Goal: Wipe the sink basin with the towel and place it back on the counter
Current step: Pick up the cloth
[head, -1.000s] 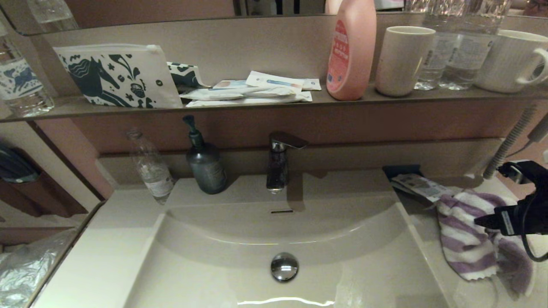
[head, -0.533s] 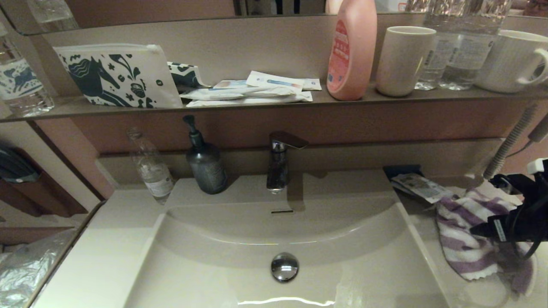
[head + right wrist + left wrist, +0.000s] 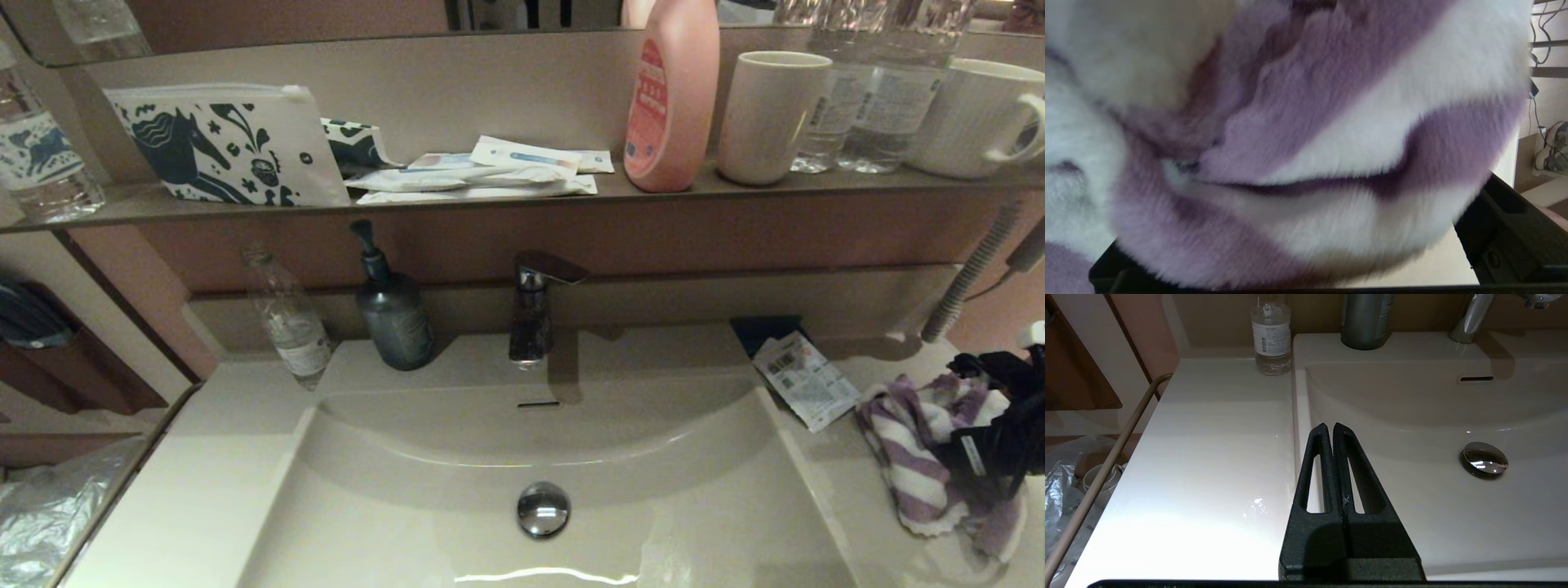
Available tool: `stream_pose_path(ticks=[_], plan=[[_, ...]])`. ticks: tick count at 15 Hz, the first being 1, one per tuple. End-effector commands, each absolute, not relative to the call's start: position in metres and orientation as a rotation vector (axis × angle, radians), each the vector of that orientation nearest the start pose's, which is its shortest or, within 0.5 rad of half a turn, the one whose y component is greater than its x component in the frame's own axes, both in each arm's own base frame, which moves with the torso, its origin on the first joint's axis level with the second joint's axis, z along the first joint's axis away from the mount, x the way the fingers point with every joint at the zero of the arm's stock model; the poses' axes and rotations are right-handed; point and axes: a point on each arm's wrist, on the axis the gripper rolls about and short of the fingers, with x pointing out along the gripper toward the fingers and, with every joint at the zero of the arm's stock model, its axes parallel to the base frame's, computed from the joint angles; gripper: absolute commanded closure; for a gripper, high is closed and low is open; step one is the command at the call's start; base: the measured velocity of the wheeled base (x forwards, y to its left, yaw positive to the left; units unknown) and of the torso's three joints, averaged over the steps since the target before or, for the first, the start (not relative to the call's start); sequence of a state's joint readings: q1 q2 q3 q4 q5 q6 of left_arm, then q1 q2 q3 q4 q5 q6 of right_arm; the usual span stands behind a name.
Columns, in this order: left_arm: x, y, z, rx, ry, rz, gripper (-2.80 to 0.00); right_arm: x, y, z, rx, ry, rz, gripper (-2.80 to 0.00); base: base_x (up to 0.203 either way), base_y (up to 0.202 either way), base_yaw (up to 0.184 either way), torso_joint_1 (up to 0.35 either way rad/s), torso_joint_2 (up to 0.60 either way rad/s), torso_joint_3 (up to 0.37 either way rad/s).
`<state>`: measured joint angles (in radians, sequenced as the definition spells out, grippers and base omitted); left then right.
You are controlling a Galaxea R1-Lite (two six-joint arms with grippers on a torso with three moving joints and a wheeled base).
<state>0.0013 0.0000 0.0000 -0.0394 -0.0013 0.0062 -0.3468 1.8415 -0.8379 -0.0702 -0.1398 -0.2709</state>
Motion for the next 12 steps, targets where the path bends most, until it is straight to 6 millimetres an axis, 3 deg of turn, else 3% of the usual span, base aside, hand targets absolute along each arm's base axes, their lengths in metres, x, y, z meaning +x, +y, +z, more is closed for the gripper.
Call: stream_pose_path(ticks=[1, 4, 7, 8, 12], plan=[[-0.023, 0.000, 0.080, 0.006, -0.038, 0.000, 0.00, 0.287, -0.107, 0.084, -0.148, 1.015, -0.314, -2.80, 0.000, 0.000, 0.000, 0.000, 0.00, 0.000], [-0.023, 0.000, 0.080, 0.006, -0.038, 0.000, 0.00, 0.295, -0.101, 0.063, -0.154, 0.994, -0.293, -2.80, 0.000, 0.000, 0.000, 0.000, 0.00, 0.000], [-0.023, 0.000, 0.080, 0.006, -0.038, 0.000, 0.00, 0.294, -0.087, 0.064, -0.136, 0.978, -0.221, -2.80, 0.000, 0.000, 0.000, 0.000, 0.00, 0.000], [-0.023, 0.000, 0.080, 0.006, -0.038, 0.000, 0.00, 0.293, -0.083, 0.065, -0.133, 0.972, -0.201, 0.00, 0.000, 0.000, 0.000, 0.000, 0.00, 0.000], [-0.023, 0.000, 0.080, 0.006, -0.038, 0.000, 0.00, 0.284, -0.076, 0.070, -0.106, 0.955, -0.139, 0.00, 0.000, 0.000, 0.000, 0.000, 0.00, 0.000]])
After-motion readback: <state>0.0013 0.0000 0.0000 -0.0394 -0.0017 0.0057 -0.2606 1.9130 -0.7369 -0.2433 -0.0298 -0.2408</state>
